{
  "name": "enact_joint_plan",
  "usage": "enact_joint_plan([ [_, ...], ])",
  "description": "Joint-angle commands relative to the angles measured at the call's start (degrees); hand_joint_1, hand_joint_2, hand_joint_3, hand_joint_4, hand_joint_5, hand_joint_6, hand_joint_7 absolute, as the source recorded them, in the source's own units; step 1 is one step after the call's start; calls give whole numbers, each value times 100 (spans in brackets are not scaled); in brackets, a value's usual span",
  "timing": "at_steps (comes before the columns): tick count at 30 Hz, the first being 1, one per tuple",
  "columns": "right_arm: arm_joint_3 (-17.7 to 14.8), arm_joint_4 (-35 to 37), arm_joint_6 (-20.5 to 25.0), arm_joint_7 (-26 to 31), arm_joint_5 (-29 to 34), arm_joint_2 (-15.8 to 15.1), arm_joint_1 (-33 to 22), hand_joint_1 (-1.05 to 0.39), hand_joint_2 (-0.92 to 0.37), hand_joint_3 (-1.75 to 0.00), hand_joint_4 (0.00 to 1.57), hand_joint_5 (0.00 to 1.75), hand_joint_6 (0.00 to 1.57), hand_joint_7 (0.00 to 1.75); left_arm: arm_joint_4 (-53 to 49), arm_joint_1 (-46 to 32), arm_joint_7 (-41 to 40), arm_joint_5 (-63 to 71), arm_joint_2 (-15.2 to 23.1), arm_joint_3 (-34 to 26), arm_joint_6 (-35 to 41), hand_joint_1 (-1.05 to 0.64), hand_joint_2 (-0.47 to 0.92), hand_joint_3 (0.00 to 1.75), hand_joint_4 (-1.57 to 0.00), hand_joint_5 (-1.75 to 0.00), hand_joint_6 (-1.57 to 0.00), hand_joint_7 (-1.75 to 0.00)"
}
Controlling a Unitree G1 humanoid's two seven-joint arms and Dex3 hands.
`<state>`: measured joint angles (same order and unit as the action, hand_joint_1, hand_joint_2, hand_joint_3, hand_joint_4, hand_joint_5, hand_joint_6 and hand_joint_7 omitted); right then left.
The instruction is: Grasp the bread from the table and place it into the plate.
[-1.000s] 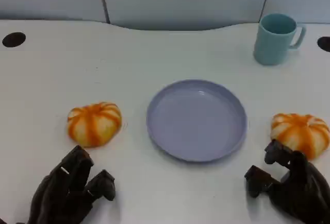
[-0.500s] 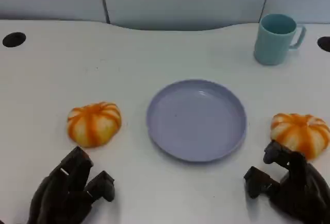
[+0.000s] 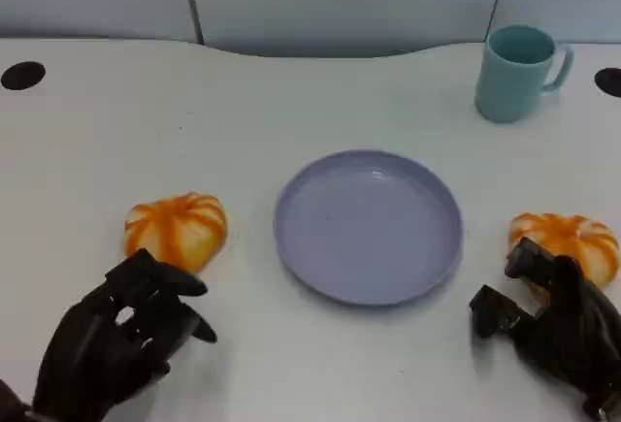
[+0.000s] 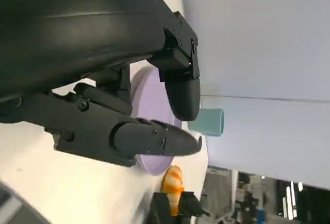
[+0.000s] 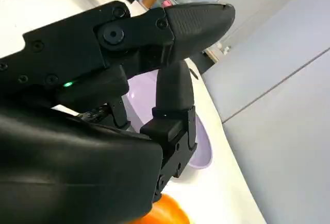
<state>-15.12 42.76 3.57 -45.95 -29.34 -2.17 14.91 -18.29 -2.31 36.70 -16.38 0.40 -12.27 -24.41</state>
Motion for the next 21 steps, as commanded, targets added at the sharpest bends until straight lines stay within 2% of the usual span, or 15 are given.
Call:
enact_joint_plan([
  [1,-53,94,-15,-34,17,-22,-27,-51,-92,-17,68,175,54,156,659,-229,-816,1363,443,157,-748,-50,92,12,-33,-88,-43,-40],
  [2,-52,85,-1,-34,21,-28,-36,-50,-92,-18,65,175,52,154,793,-231,-1065,1792,554,185,-966,-49,92,7,-31,-66,-45,-21],
  [4,-49,68,13,-32,30,-37,-49,-51,-92,-18,64,175,52,154,859,-221,-1377,2191,674,251,-1176,-48,92,4,-30,-49,-45,-7],
  [9,-56,98,30,-80,22,-55,-20,-50,-92,-19,64,175,52,154,898,-131,-2026,2905,1019,391,-1567,-46,91,1,-26,-40,-41,-1],
  [11,-54,124,13,-66,41,-55,2,-50,-92,-19,65,175,53,154,1133,55,-2701,4075,1401,308,-1712,-52,89,0,-21,-36,-38,0],
  [13,-55,140,4,-63,50,-56,14,-50,-92,-19,65,175,54,153,1227,131,-3134,4666,1600,322,-1754,-55,88,0,-19,-34,-36,0],
  [17,-54,253,-20,-159,64,-84,57,-51,-92,-18,66,175,55,153,1579,362,-3710,5640,1950,452,-1330,-61,87,0,-15,-30,-34,0],
  [21,-11,297,-111,-197,155,-106,54,-51,-92,-16,66,175,56,153,1716,602,-3774,5927,2167,657,-853,-62,85,0,-13,-29,-33,0],
])
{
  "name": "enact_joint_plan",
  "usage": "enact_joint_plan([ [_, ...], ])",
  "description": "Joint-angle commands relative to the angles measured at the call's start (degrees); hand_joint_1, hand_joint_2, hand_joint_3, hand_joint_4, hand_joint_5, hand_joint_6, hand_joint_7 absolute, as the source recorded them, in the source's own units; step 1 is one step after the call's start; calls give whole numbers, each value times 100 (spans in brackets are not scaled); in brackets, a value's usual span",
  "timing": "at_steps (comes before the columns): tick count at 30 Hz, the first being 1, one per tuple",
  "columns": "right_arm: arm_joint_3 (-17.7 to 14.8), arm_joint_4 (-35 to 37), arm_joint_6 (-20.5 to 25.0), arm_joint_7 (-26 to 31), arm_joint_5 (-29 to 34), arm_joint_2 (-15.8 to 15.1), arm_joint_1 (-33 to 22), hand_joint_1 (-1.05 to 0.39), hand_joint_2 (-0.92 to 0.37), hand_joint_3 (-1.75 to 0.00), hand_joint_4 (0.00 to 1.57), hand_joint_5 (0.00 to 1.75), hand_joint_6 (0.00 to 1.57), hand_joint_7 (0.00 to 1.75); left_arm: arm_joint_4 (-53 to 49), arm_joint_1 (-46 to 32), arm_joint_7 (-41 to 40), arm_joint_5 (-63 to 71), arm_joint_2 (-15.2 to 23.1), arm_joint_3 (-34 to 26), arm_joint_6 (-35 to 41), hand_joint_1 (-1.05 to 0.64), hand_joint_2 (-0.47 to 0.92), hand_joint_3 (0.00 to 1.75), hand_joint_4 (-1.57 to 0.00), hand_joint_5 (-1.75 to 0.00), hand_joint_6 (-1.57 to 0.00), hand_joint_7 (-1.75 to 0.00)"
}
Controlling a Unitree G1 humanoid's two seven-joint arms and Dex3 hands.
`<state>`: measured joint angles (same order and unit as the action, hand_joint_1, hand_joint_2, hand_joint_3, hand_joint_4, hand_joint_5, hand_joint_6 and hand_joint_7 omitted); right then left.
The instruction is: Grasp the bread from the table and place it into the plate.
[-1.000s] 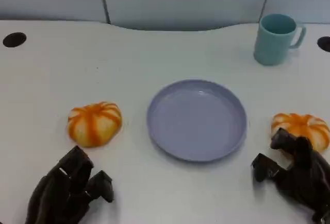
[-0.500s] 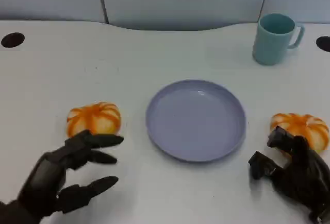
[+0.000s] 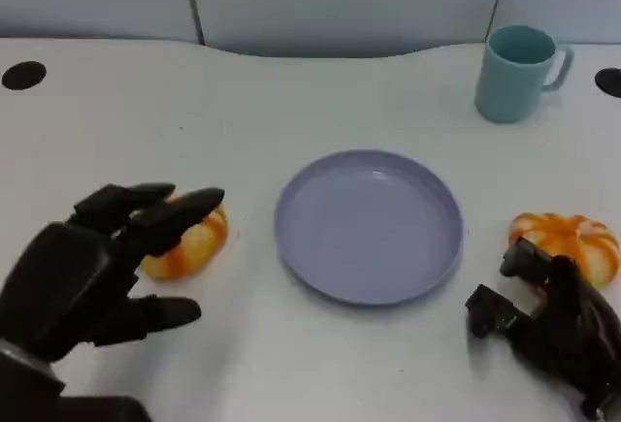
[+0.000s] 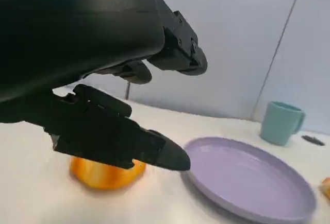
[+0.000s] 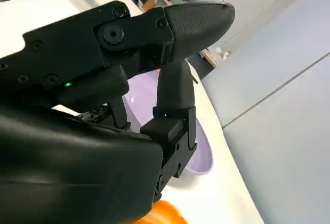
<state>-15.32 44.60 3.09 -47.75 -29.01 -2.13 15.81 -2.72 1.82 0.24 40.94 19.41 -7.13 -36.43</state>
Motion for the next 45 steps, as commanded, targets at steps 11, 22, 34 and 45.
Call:
enact_joint_plan([
  [11,275,-90,-541,81,629,-177,-245,-53,-92,-23,64,175,52,157,-500,1043,251,-62,800,750,1161,-64,86,0,-20,-32,-36,-1],
  [22,376,-222,-745,176,787,-172,-350,-53,-92,-22,65,175,52,161,-1508,1924,761,35,1120,1556,1753,-67,89,1,-18,-28,-30,0],
  [34,454,-363,-716,290,762,-171,-406,-54,-92,-19,65,175,51,160,-2605,2907,1819,262,1005,2623,2694,-70,88,0,-6,-20,-22,0],
  [45,416,-351,-740,269,712,-171,-408,-54,-92,-21,66,175,51,160,-4003,3535,1188,323,506,3128,2850,-70,85,0,0,-6,-14,0],
])
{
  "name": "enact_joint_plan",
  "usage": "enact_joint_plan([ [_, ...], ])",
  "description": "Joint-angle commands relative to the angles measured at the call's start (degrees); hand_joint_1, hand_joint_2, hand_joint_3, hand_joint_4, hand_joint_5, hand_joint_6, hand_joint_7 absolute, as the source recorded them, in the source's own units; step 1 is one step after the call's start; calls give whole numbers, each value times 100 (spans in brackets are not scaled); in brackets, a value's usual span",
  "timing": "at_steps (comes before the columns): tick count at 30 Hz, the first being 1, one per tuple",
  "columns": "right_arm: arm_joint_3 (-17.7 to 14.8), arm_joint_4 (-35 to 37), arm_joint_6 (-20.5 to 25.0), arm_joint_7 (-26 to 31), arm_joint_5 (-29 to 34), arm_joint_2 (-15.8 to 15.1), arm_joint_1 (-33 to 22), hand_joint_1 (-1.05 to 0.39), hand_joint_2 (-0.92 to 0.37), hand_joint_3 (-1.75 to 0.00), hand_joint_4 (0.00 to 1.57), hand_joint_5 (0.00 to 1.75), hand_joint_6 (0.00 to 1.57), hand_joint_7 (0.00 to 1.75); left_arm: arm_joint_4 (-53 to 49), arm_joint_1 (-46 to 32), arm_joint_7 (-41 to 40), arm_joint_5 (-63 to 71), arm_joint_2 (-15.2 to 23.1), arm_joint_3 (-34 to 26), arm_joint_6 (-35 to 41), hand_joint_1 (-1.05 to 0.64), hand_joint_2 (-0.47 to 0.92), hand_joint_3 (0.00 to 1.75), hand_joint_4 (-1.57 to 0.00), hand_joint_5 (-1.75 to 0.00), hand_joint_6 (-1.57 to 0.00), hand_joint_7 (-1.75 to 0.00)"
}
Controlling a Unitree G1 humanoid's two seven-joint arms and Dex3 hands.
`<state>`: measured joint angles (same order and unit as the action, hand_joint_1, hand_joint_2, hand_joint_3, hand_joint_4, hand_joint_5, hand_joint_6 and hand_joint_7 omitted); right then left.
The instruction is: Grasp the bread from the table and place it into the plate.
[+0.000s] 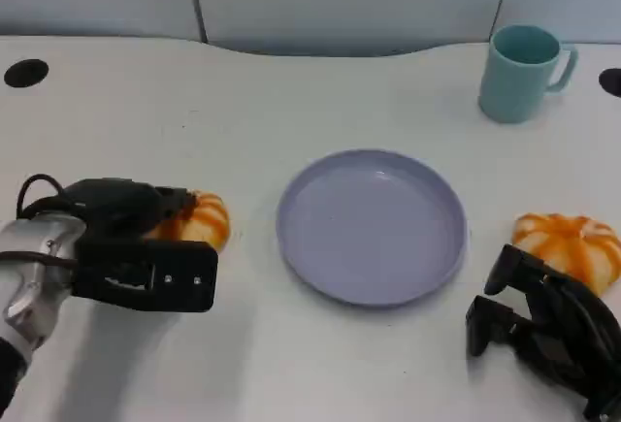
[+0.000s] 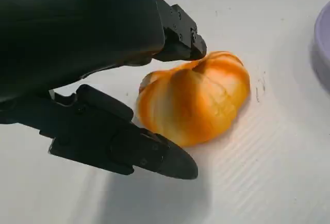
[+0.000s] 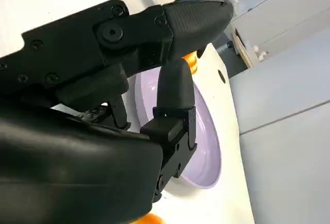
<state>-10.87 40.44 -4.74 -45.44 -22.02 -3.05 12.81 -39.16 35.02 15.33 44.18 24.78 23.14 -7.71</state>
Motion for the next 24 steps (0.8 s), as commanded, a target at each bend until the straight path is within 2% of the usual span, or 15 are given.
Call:
enact_joint_plan([
  [1,-17,46,49,59,34,-92,-115,-54,-92,-21,66,175,51,160,-608,325,-436,14,-113,163,-37,-70,85,1,0,-5,-13,0],
  [11,-26,9,74,-1,1,-114,-125,-52,-92,-22,66,175,50,162,-2489,1045,-1270,-11,-718,565,-49,-62,85,0,0,0,-11,-1],
  [14,-28,1,60,-8,0,-113,-134,-53,-92,-22,66,175,50,164,-2906,1102,-1485,-37,-804,621,-155,-57,83,0,-6,-3,-16,-3],
  [17,-47,-17,128,-63,-53,-115,-139,-53,-92,-21,66,175,50,164,-3136,1117,-1698,-14,-843,692,-238,-49,84,0,-18,-9,-25,-6],
  [21,-60,0,103,-113,-72,-112,-136,-52,-92,-21,66,175,50,163,-3260,1054,-1945,-127,-861,656,-396,-47,85,0,-22,-10,-29,-5],
  [22,-61,14,64,-121,-69,-110,-133,-52,-92,-22,65,175,50,162,-3283,967,-2134,-208,-859,594,-528,-34,89,8,-44,-23,-51,-11],
  [24,-60,29,20,-126,-65,-108,-129,-53,-92,-23,65,175,50,162,-3330,882,-2363,-309,-856,551,-690,-25,91,12,-60,-33,-68,-12],
])
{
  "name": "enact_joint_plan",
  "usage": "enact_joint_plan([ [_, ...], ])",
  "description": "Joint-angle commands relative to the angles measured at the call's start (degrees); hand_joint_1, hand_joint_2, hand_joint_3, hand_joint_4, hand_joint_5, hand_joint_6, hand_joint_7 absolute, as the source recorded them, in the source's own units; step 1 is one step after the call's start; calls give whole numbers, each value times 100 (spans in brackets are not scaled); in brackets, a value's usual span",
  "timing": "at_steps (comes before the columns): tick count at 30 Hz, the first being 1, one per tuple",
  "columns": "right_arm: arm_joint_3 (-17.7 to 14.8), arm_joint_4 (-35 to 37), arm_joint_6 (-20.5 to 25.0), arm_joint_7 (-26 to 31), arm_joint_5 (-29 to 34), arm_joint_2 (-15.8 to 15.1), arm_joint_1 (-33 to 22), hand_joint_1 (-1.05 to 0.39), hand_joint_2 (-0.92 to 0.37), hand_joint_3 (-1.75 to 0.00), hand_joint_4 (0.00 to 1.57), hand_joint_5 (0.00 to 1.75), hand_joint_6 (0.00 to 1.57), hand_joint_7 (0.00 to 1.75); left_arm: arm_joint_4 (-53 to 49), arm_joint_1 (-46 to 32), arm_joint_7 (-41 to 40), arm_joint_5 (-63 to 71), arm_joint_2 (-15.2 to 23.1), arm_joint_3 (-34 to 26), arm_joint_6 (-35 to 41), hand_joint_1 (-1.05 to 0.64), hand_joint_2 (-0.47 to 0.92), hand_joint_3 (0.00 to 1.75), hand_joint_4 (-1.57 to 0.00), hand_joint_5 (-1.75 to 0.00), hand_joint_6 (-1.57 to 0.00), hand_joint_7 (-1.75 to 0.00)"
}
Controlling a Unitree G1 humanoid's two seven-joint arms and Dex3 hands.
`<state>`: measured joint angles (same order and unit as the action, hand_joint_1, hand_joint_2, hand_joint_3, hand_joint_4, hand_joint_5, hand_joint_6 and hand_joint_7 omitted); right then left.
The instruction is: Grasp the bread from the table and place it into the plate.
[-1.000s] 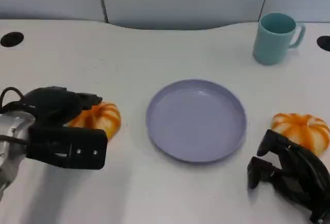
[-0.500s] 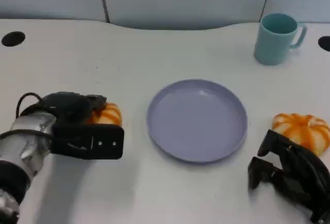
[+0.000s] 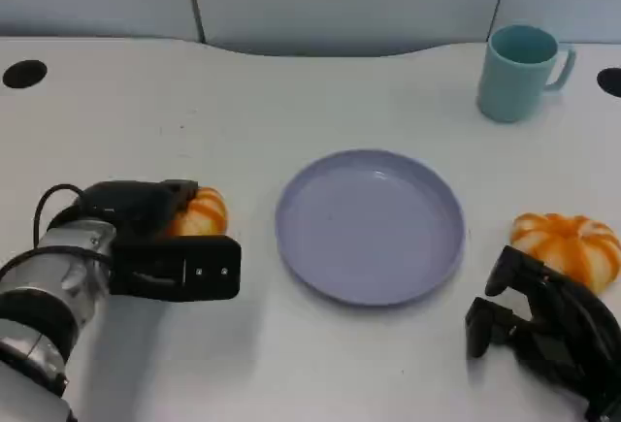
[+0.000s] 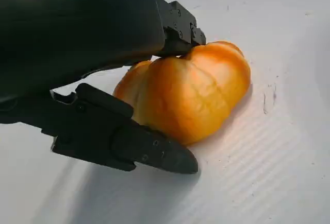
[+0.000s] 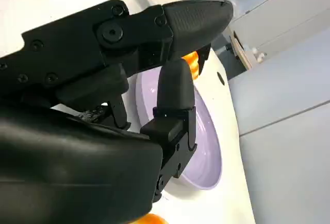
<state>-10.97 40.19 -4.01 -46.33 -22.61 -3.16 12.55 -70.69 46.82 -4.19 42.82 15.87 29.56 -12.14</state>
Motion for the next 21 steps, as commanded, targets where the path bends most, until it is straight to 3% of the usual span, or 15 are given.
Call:
enact_joint_plan([
  [1,-50,55,-56,-34,-5,-97,-103,-53,-92,-23,65,175,50,162,-198,-298,-449,-185,35,-82,-275,-24,92,13,-63,-36,-72,-13],
  [3,-46,34,-49,-10,5,-99,-119,-53,-92,-23,65,175,51,161,-234,-355,-655,-236,44,-97,-441,-23,92,14,-65,-37,-74,-12],
  [4,-44,17,-42,9,12,-101,-131,-53,-92,-23,65,175,51,161,-249,-400,-797,-270,52,-113,-555,-19,92,17,-83,-51,-94,-19],
  [5,-48,9,-17,9,2,-105,-136,-53,-92,-22,65,175,51,161,-262,-441,-938,-307,55,-128,-647,-18,92,19,-88,-56,-101,-20],
  [7,-53,7,3,3,-10,-111,-138,-53,-92,-22,64,175,51,161,-275,-517,-1346,-346,34,-154,-735,-21,92,25,-91,-93,-115,-26],
  [8,-54,8,3,1,-11,-112,-138,-53,-92,-22,64,175,51,161,-278,-555,-1587,-350,17,-169,-760,-21,88,41,-89,-141,-96,-93],
  [9,-53,7,0,2,-10,-113,-139,-52,-92,-22,65,175,51,160,-286,-578,-1753,-349,4,-176,-778,-21,83,54,-88,-157,-85,-125],
  [10,-52,6,-2,3,-9,-113,-140,-52,-92,-22,65,175,51,160,-298,-588,-1851,-346,-3,-176,-792,-21,79,62,-88,-167,-78,-144],
  [13,16,-18,-112,30,109,-154,-179,-52,-92,-23,64,175,51,162,-258,-647,-2240,-542,-13,-367,-1036,-15,72,84,-81,-174,-60,-170],
  [21,-62,202,-82,-67,34,-171,-39,-50,-92,-21,67,175,53,156,44,-585,-2078,-1306,-45,-1037,-1614,-7,61,97,-79,-175,-62,-175],
])
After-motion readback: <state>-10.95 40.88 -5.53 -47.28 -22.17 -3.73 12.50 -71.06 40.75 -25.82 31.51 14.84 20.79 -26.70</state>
